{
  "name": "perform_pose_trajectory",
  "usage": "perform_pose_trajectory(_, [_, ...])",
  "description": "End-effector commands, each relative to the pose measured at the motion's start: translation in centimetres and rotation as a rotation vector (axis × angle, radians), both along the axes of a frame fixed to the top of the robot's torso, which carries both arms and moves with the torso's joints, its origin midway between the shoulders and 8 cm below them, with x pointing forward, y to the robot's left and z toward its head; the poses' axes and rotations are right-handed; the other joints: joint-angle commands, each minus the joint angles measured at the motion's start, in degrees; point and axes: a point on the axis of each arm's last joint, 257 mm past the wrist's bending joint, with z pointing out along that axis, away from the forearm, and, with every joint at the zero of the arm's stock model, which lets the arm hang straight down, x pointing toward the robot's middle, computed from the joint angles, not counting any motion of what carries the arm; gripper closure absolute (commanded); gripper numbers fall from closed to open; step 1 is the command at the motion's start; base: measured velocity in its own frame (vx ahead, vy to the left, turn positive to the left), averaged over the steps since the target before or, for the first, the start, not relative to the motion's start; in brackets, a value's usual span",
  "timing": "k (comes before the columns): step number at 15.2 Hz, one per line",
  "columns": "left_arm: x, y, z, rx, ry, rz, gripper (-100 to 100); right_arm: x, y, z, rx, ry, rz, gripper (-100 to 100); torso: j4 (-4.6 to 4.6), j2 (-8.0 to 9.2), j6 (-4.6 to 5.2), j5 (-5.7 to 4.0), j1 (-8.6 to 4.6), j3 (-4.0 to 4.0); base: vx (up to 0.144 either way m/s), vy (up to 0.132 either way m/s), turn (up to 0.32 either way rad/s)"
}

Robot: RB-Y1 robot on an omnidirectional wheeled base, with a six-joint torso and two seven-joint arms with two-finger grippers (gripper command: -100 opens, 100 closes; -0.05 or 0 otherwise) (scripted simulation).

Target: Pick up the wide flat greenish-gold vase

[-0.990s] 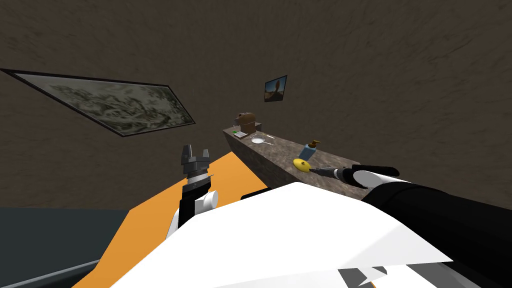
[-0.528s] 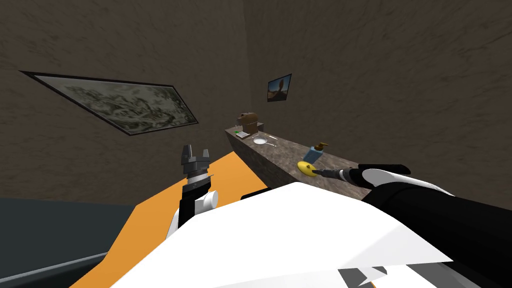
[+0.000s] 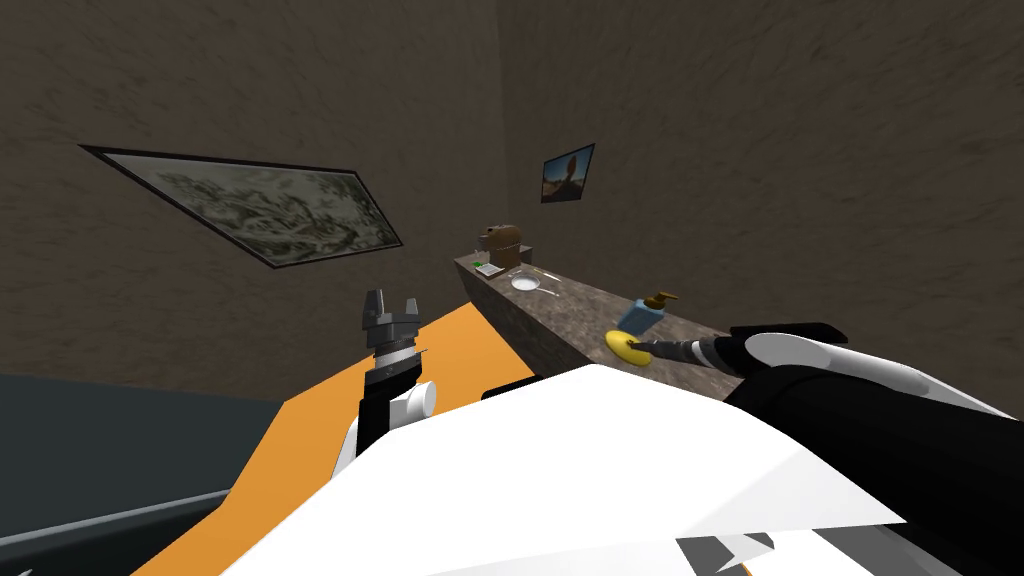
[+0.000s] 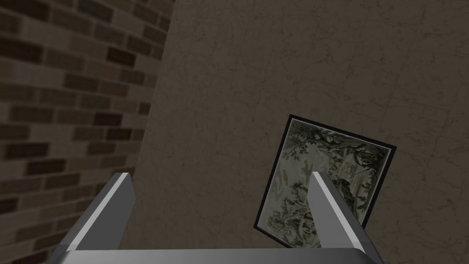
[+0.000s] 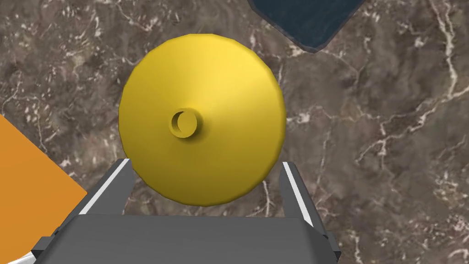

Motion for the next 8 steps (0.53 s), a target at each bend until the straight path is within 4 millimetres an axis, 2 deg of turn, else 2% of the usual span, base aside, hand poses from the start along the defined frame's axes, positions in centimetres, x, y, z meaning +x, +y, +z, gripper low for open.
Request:
perform_pose_trajectory(1, [0.0, 0.0, 0.0, 0.0, 0.0, 0.0, 0, -0.7, 0.3, 0.5, 0.035, 0.027, -0.022, -100, 0.0, 0.0, 0.0, 0.0, 0.0, 0.0, 0.049, 0.005, 0.079])
perform_pose_trajectory(5, [0.0, 0.0, 0.0, 0.0, 0.0, 0.0, 0, -1.0, 0.3, 0.9, 0.05, 0.04, -0.031, -100, 0.02, 0.11, 0.01, 0.0, 0.02, 0.06, 0.024, 0.007, 0.037])
perform_pose_trajectory(6, [0.0, 0.0, 0.0, 0.0, 0.0, 0.0, 0, 1.0, -1.3, 0.5, -0.02, 0.039, 0.027, -100, 0.03, 0.15, 0.02, 0.0, 0.02, 0.08, -0.07, -0.003, 0.143])
perform_pose_trajectory(8, [0.0, 0.0, 0.0, 0.0, 0.0, 0.0, 0, 1.8, -1.8, 0.1, -0.082, 0.056, 0.086, -100, 0.1, 0.51, -0.06, -0.03, -0.08, 0.28, -0.138, -0.016, 0.179])
